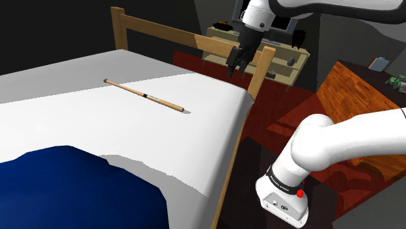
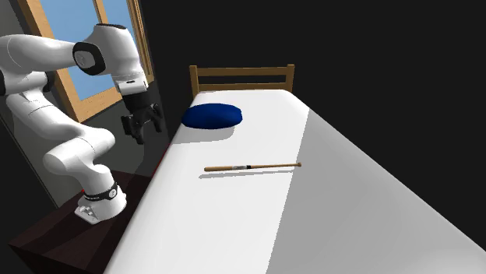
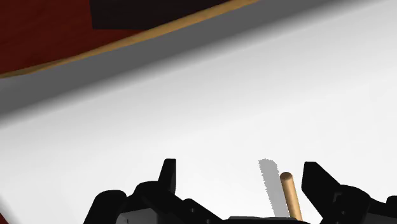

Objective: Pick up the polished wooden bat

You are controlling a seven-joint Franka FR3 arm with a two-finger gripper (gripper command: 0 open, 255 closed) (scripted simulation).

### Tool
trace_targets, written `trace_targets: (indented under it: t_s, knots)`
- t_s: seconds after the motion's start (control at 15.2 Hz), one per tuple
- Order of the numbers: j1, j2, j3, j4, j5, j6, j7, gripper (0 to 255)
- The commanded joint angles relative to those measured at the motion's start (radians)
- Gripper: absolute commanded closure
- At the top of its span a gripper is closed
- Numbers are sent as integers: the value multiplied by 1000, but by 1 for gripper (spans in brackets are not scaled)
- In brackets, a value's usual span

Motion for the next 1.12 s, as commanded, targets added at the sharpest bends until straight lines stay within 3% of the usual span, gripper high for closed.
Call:
trace_targets:
  t_s: [0.0, 0.53, 1.06]
  knots:
    - [0, 0, 0, 0, 0, 0, 0, 0]
    - [40, 321, 31, 138, 19, 149, -26, 0]
    - [72, 641, 67, 349, 20, 223, -47, 0]
